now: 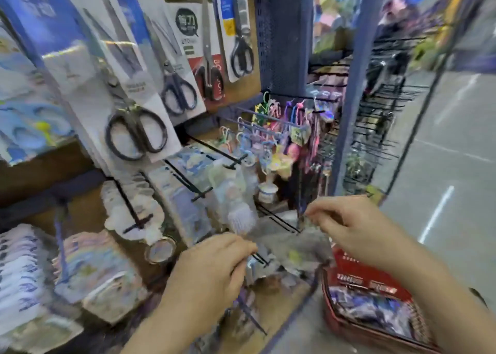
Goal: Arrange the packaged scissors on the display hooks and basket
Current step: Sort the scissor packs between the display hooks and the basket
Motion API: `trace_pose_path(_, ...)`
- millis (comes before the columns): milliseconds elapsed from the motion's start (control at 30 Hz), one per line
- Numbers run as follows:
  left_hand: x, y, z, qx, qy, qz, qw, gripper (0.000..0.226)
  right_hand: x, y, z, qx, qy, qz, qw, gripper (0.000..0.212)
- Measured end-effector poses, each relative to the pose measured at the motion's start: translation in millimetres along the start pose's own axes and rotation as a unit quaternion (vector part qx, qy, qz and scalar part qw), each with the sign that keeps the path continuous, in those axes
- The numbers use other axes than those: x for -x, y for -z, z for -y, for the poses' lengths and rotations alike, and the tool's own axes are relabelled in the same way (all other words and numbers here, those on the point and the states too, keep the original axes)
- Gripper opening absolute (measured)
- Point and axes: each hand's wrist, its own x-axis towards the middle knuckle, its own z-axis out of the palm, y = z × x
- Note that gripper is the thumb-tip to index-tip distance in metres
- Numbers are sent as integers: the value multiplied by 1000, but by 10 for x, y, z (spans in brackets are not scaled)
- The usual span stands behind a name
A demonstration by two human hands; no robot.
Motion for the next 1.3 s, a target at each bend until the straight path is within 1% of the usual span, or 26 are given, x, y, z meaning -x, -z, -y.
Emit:
trace_pose_path(100, 65, -482, -108, 13, -18, 69, 997, 32, 480, -75, -450, 76, -87, 65, 991, 19)
trace_pose_path(200, 109, -1021, -227, 33, -17, 117, 992, 28, 1026, -160, -889, 93, -161, 96, 978, 14)
trace_pose_path(267, 119, -1396, -357, 50, -5, 149, 988, 21, 1403, -252, -1219, 98, -224, 121, 962, 16)
trace_pose_path(333, 100, -1793, -517, 77, 13, 190, 979, 24, 1750, -357, -1584, 82, -283, 126, 947, 18)
trace_pose_path(400, 47, -2192, -668, 94, 42, 232, 967, 28, 2046, -455, -1961, 52, -328, 118, 936, 26)
trace_pose_path(467, -33, -2503, -801, 122, 74, 258, 956, 30, 2255, -538, -2275, 18, -378, 112, 919, 33)
trace_pose_path(567, -248, -3085, -1087, 148, 122, 286, 939, 28, 2437, -644, -2872, -30, -437, 106, 893, 35)
trace_pose_path(767, -651, -4347, -1489, 160, 158, 339, 913, 29, 2396, -983, -4085, -108, -507, 70, 852, 35)
trace_pose_path(867, -808, -4968, -1531, 171, 160, 365, 901, 29, 2186, -1234, -4654, -141, -534, 52, 832, 32)
trace_pose_path(933, -929, -5406, -1500, 164, 163, 374, 898, 31, 2026, -1498, -5058, -167, -555, 36, 814, 34)
trace_pose_path(1000, -1046, -5882, -1426, 172, 188, 384, 888, 33, 1861, -1811, -5465, -205, -581, 8, 788, 38)
trace_pose_path(1100, -1193, -6723, -1261, 187, 217, 419, 861, 40, 1627, -2345, -6063, -256, -636, -41, 727, 41)
trace_pose_path(1167, -1254, -7324, -1142, 184, 203, 438, 856, 43, 1474, -2743, -6471, -278, -662, -53, 694, 44)
trace_pose_path(1200, -1272, -7620, -1097, 177, 191, 452, 853, 46, 1404, -2946, -6663, -284, -671, -46, 684, 47)
trace_pose_path(1300, -1234, -8484, -995, 154, 133, 509, 837, 64, 1278, -3644, -7278, -289, -700, -26, 653, 58)
